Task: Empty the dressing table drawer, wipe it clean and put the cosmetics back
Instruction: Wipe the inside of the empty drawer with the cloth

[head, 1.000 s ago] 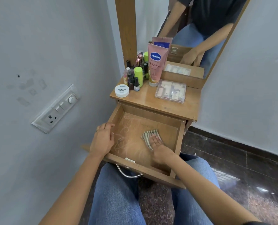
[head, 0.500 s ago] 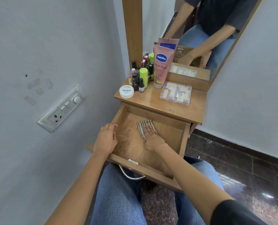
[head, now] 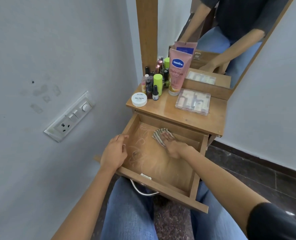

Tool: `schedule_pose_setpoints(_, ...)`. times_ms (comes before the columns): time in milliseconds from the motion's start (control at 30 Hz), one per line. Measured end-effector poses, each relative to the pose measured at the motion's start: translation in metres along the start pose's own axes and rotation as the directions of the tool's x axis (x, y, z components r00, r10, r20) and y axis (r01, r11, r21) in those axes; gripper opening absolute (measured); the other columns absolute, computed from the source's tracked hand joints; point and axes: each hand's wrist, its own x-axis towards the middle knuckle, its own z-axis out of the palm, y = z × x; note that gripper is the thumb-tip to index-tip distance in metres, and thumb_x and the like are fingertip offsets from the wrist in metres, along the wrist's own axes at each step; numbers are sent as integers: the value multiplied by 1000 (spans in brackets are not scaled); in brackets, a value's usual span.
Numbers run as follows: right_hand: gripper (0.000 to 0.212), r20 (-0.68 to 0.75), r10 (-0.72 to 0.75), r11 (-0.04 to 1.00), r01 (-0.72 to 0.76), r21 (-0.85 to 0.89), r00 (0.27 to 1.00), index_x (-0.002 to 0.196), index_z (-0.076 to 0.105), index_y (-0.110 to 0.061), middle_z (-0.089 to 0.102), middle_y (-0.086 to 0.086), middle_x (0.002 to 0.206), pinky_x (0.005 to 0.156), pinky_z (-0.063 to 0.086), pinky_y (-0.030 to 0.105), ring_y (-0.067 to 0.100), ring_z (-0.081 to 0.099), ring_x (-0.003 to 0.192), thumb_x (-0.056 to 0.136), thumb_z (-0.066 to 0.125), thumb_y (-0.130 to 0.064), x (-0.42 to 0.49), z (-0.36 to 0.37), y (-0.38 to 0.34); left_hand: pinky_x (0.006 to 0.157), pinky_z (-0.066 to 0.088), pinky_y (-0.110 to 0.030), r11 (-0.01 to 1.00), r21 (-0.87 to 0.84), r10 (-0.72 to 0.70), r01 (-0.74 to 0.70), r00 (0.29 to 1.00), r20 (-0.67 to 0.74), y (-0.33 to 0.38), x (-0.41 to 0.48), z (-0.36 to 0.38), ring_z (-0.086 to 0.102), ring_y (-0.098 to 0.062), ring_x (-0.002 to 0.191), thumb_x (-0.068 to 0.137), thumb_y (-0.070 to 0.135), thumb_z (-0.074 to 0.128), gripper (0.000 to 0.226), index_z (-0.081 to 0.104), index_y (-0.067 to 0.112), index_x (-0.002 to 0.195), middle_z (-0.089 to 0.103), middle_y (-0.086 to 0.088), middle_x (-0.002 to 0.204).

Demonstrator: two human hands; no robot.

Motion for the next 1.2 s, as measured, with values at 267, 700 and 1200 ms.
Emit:
schedule_pose_setpoints(267, 66, 62, -31, 992, 38, -118, 998, 149, -10, -7, -15, 10, 158, 120, -2, 35, 22, -11, 146, 99, 30, -22, 56, -26, -65, 100, 40, -30, 1000, 2, -9, 9, 1000, -5, 0, 1, 4, 49, -20, 122, 88, 5, 44, 45, 51, 21, 130, 53, 1, 133)
schedule_pose_setpoints(700, 74, 113, -105, 966, 129, -226, 988, 147, -21, -17, -23, 6, 156, 120, 10, 37, 19, -9, 147, 94, 29, -5, -4, -21, 13, 99, 43, -31, 999, -23, -38, 39, 999, 10, 2, -1, -4, 50, -18, 121, 89, 4, 41, 45, 52, 23, 129, 55, 3, 132)
schedule_pose_setpoints(1200, 76, 82, -82, 978, 97, -187, 993, 149, -16, -11, -19, 8, 157, 120, 5, 36, 20, -12, 146, 92, 34, -3, 36, -29, -34, 94, 43, -30, 999, -25, -30, 30, 999, -19, 2, -5, 0, 50, -18, 121, 90, 6, 41, 45, 49, 23, 131, 54, 2, 134)
